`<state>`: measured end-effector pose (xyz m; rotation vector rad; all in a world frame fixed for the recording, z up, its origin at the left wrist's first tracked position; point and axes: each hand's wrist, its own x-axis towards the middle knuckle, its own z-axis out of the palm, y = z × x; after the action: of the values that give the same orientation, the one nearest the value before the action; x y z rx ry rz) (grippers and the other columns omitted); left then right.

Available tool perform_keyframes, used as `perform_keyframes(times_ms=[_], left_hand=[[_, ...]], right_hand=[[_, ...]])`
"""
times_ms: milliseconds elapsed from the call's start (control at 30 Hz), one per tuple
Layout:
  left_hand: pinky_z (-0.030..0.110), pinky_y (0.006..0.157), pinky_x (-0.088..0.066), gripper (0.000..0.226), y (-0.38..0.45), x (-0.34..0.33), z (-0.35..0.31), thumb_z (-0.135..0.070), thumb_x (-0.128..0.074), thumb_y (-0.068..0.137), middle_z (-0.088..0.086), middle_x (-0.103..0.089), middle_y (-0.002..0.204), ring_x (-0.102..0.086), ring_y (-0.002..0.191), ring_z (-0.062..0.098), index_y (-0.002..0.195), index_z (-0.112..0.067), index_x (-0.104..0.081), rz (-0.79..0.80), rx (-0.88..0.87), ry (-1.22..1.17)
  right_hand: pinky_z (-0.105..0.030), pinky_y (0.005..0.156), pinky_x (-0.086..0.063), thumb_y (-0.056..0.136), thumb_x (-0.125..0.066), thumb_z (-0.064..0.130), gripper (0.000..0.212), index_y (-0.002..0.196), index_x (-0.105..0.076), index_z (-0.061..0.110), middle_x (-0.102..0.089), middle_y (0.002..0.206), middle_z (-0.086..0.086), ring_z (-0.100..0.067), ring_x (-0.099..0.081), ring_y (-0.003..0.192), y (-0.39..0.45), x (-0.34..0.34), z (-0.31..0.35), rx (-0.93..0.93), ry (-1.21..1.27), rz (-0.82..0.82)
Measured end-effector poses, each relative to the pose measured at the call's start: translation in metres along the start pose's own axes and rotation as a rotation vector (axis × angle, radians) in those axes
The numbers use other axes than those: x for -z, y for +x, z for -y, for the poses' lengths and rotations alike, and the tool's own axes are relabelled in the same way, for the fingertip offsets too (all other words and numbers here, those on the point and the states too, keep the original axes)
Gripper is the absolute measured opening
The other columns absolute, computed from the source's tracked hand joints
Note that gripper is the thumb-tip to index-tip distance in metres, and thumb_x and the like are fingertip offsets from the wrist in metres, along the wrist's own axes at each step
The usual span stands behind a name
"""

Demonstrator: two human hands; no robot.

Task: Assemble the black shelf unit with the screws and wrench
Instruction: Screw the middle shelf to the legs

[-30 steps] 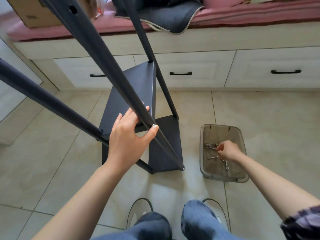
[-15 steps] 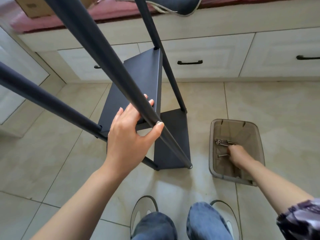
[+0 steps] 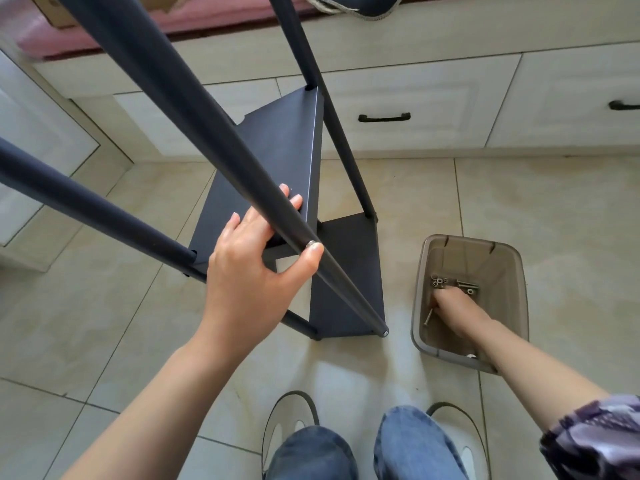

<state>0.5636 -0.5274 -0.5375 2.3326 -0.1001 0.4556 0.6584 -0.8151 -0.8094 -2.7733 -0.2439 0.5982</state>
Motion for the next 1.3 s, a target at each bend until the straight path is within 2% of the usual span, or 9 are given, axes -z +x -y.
perform_keyframes(times_ms=[100,267,433,600,733,867,1067,1167,1300], left_hand=[[0.052,0.116,-0.035,0.055,0.000,0.003,0.002,-0.037,-0.066,0.081,-0.044,-0.040,0.125,-0.045,0.109,-0.029,0.133,-0.020,-0.061,0.000,0.010,-0.013],[0.051,0.116,-0.036,0.054,0.002,0.013,0.002,-0.040,-0.069,0.084,-0.048,-0.040,0.124,-0.051,0.123,-0.003,0.134,-0.022,-0.061,0.013,0.021,-0.043],[0.053,0.117,-0.034,0.056,0.002,0.025,0.014,-0.035,-0.072,0.086,-0.063,-0.040,0.108,-0.054,0.114,-0.005,0.139,-0.025,-0.057,0.071,0.064,-0.080],[0.053,0.115,-0.036,0.053,-0.005,0.034,0.020,-0.031,-0.074,0.087,-0.054,-0.038,0.114,-0.053,0.104,-0.016,0.137,-0.026,-0.058,0.052,0.090,-0.105],[0.051,0.113,-0.040,0.054,-0.012,0.042,0.026,-0.032,-0.074,0.087,-0.043,-0.045,0.122,-0.056,0.116,0.004,0.138,-0.029,-0.056,0.050,0.110,-0.123],[0.051,0.117,-0.034,0.053,-0.018,0.052,0.037,-0.029,-0.073,0.089,-0.023,-0.047,0.143,-0.050,0.133,0.011,0.138,-0.033,-0.053,0.035,0.161,-0.183],[0.024,0.111,-0.041,0.059,-0.032,0.072,0.063,-0.026,-0.073,0.087,-0.026,-0.051,0.141,-0.050,0.122,-0.014,0.143,-0.026,-0.053,-0.018,0.267,-0.358],[0.022,0.105,-0.041,0.066,-0.047,0.078,0.086,-0.041,-0.072,0.081,-0.008,-0.058,0.138,-0.049,0.129,0.001,0.143,-0.032,-0.053,-0.057,0.356,-0.444],[0.019,0.101,-0.049,0.064,-0.071,0.077,0.116,-0.050,-0.072,0.074,-0.022,-0.059,0.137,-0.056,0.124,-0.002,0.136,-0.044,-0.055,-0.076,0.453,-0.527]], right_hand=[[-0.031,0.081,-0.042,0.095,-0.049,0.008,0.016,0.104,-0.061,0.003,-0.059,0.113,-0.018,-0.033,-0.057,0.104,0.001,0.005,0.002,-0.037,0.029,-0.015],[-0.036,0.078,-0.045,0.098,-0.045,0.009,0.014,0.099,-0.058,0.006,-0.052,0.098,-0.008,-0.030,-0.055,0.092,-0.011,0.032,0.007,-0.052,0.042,-0.067],[-0.041,0.078,-0.049,0.097,-0.056,0.016,0.011,0.097,-0.056,0.005,-0.061,0.097,-0.013,-0.033,-0.060,0.089,-0.038,0.068,0.028,0.051,-0.030,-0.174],[-0.033,0.070,-0.053,0.097,-0.060,0.016,0.007,0.100,-0.058,0.011,-0.071,0.085,-0.005,-0.020,-0.068,0.078,-0.072,0.111,0.085,0.157,0.258,-0.362],[-0.014,0.070,-0.052,0.099,-0.056,0.018,0.001,0.099,-0.055,0.018,-0.071,0.082,0.007,0.001,-0.068,0.073,-0.099,0.125,0.147,0.257,0.481,-0.300],[-0.022,0.074,-0.059,0.098,-0.059,0.013,0.006,0.100,-0.058,0.019,-0.074,0.087,0.002,-0.005,-0.072,0.077,-0.115,0.130,0.201,0.303,0.697,-0.205],[-0.022,0.077,-0.056,0.098,-0.058,0.015,0.007,0.104,-0.059,0.018,-0.073,0.089,0.001,-0.009,-0.070,0.083,-0.105,0.118,0.245,0.271,0.654,-0.233],[-0.025,0.080,-0.056,0.097,-0.060,0.015,0.008,0.105,-0.061,0.016,-0.073,0.093,-0.001,-0.012,-0.069,0.089,-0.095,0.107,0.256,0.228,0.685,-0.226],[-0.035,0.087,-0.058,0.095,-0.064,0.015,0.012,0.106,-0.063,0.011,-0.073,0.093,-0.004,-0.013,-0.070,0.090,-0.086,0.098,0.265,0.137,0.799,-0.218]])
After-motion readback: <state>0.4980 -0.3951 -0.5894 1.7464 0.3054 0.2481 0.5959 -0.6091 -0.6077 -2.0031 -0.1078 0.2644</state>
